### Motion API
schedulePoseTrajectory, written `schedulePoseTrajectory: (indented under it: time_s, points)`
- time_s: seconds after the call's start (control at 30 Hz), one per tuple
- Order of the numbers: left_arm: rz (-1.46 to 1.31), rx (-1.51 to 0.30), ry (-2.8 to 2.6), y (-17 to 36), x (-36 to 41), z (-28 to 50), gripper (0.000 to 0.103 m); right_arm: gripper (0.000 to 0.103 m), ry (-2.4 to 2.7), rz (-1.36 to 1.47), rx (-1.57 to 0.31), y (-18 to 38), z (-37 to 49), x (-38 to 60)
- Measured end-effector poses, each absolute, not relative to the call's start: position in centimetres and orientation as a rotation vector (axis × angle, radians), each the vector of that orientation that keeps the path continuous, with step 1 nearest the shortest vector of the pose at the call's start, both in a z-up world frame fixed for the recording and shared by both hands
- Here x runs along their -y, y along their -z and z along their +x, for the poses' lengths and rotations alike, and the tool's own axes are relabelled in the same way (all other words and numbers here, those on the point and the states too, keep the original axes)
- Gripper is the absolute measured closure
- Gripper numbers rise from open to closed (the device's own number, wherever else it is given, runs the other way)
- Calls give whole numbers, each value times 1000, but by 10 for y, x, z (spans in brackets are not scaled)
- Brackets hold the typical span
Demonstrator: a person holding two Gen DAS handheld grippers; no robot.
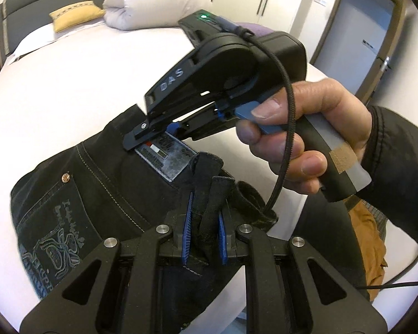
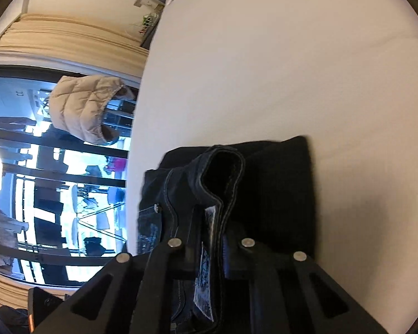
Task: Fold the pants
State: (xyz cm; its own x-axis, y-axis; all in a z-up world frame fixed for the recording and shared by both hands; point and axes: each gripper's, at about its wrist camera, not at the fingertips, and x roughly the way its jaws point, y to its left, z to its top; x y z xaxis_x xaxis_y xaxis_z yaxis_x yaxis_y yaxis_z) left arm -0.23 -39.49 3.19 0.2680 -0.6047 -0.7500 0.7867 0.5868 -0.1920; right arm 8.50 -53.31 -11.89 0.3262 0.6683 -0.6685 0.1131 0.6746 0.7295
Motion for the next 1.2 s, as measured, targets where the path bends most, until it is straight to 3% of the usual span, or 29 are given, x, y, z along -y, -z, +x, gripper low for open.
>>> schedulePoseTrajectory:
  time_s: [0.5, 0.57, 0.63, 0.7, 0.83, 0.93, 1.03, 1.17, 1.2]
  points:
    - [292, -932, 967, -8, 445, -3, 89, 91, -386, 875, -1182, 154, 75, 567]
    - [293, -936, 974, -6, 448, -4, 83, 91, -391, 919, -1154, 158, 71, 571]
    - [294, -940, 981, -9, 447, -7, 78, 88, -396, 974, -1130, 162, 65, 576]
    - [269, -965, 1006, -18, 439, -9, 75, 75, -362, 994, -1112, 155, 56, 581]
    - [169, -983, 1054, -45, 400, -15, 74, 70, -245, 881, -1052, 116, 32, 587]
    - [100, -947, 1027, -62, 362, -6, 72, 77, -354, 888, -979, 85, 16, 577]
    - [25, -930, 927, -65, 327, 40, 72, 90, -455, 830, -980, 71, 13, 548]
    - [-56, -963, 843, -50, 307, 111, 76, 96, -427, 786, -1128, 107, 26, 521]
    - [-63, -998, 836, -39, 308, 127, 79, 103, -389, 777, -1173, 123, 28, 521]
